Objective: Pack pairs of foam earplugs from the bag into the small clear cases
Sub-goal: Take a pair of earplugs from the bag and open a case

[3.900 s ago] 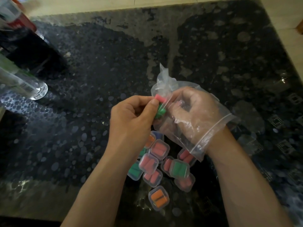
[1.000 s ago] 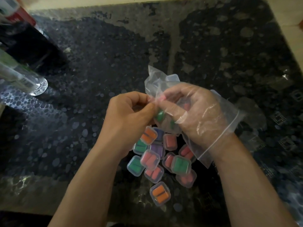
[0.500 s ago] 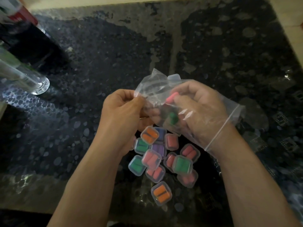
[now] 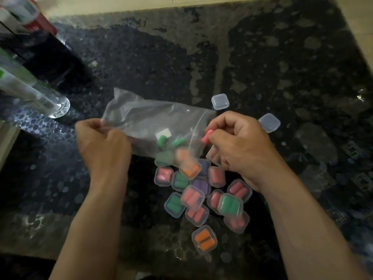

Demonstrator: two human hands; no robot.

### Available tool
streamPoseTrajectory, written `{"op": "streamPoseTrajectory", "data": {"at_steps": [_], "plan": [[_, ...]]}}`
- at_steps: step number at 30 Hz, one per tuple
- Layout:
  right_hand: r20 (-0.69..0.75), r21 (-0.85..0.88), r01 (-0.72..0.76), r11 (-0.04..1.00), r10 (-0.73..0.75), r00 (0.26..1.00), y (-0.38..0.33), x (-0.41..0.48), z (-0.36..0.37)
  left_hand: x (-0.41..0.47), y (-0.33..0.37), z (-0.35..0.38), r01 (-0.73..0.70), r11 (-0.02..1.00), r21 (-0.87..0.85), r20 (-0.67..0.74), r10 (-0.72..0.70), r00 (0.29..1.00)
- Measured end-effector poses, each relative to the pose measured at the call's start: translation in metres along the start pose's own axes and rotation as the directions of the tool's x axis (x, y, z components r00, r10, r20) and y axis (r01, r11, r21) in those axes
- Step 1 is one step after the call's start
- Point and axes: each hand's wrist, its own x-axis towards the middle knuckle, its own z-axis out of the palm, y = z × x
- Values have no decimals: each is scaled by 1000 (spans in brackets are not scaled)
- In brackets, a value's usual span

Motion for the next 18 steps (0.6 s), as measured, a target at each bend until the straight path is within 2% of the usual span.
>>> {"op": "streamPoseTrajectory", "data": {"at_steps": [3,6,8,11,13,15,16,18], "plan": [[-24,-11,-18,1000,18,1000,-4,-2,1,8,-4,-8,-82,990,111,-58,89,994],[-17,-24,-16,1000,16,1000,-7,-5,1,5,-3,-5,-200,920,338,-79,239,968],[-26,-14,-24,1000,24,999,-7,-5,2,-4,2,0,-402,822,404,-8,443,897],[-43,9,-51,999,51,998,-6,-3,3,-17,5,14,-658,696,286,218,621,753],[-55,35,-71,997,73,996,-4,-2,2,-25,6,24,-744,645,176,425,632,648],[-60,78,-88,993,93,994,-4,-1,1,-34,2,32,-774,605,187,588,562,581],[-57,92,-88,992,94,994,-4,-1,0,-39,3,35,-784,576,231,636,520,570],[-51,109,-82,991,87,995,-5,-2,0,-45,5,36,-778,536,328,661,458,595]]}}
